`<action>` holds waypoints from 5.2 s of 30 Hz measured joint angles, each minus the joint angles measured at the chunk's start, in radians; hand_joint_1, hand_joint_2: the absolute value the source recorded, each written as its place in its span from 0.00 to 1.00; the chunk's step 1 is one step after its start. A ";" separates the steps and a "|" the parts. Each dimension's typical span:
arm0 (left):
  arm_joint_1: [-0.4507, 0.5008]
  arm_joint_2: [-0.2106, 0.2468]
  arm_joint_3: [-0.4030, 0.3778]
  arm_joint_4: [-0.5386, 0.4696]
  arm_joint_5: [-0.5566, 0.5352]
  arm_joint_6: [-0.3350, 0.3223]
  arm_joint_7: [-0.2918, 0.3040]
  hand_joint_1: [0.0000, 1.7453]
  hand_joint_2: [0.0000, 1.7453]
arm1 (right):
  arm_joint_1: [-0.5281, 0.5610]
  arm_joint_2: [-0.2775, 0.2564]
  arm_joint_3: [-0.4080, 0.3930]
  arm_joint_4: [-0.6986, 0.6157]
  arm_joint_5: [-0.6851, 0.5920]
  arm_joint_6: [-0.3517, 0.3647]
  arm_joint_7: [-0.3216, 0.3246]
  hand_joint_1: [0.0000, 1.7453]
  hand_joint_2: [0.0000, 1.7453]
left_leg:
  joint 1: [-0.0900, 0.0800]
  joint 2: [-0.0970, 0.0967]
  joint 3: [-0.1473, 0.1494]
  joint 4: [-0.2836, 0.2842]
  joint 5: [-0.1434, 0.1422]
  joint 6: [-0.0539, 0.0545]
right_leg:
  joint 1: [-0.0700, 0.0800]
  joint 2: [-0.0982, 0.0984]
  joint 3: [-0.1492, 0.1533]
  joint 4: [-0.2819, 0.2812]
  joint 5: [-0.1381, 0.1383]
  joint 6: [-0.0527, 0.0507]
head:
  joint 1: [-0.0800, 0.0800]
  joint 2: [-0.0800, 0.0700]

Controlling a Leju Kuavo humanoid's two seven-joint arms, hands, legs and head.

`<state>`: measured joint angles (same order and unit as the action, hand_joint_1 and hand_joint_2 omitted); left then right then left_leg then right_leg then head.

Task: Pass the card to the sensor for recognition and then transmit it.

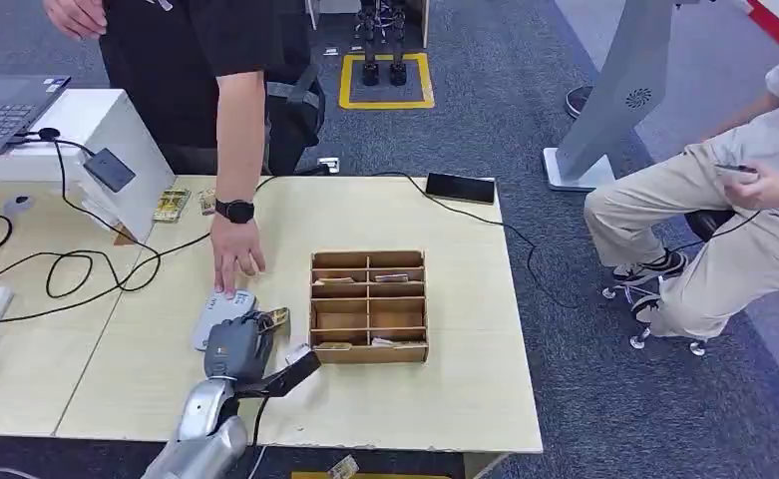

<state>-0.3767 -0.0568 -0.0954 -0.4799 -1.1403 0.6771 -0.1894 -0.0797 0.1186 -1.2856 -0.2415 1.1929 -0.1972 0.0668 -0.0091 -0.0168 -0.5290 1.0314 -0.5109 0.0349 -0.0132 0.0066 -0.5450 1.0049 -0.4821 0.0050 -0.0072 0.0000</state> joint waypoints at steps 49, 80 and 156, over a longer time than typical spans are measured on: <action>-0.363 -0.105 -0.196 -0.361 1.520 -0.089 -0.079 0.00 1.00 | -0.008 0.013 0.056 0.012 0.034 -0.069 0.019 0.00 1.00 | 0.000 0.000 -0.019 0.002 0.002 0.001 | 0.000 0.002 -0.019 0.000 0.002 0.000 | 0.000 0.000; -0.046 -0.097 -0.201 -0.685 1.064 -0.005 -0.307 0.00 1.00 | 0.001 0.015 0.056 0.008 0.021 -0.078 0.042 0.00 1.00 | 0.000 0.003 -0.019 0.002 -0.001 0.002 | 0.000 0.005 -0.019 0.000 0.001 0.001 | 0.000 0.000; 0.055 0.175 -0.740 -0.748 -0.165 -0.198 0.240 0.00 1.00 | 0.017 -0.013 0.055 -0.020 0.074 -0.016 0.027 0.00 1.00 | 0.000 0.003 -0.020 0.002 -0.002 0.002 | 0.000 0.005 -0.021 -0.001 0.000 0.000 | 0.000 0.000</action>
<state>-0.3212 0.1183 -0.8358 -1.2280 -1.3055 0.4788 0.0504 -0.0628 0.1057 -1.2310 -0.2617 1.2673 -0.2132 0.0935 -0.0090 -0.0140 -0.5487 1.0333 -0.5128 0.0370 -0.0132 0.0115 -0.5657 1.0042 -0.4819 0.0054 -0.0072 0.0000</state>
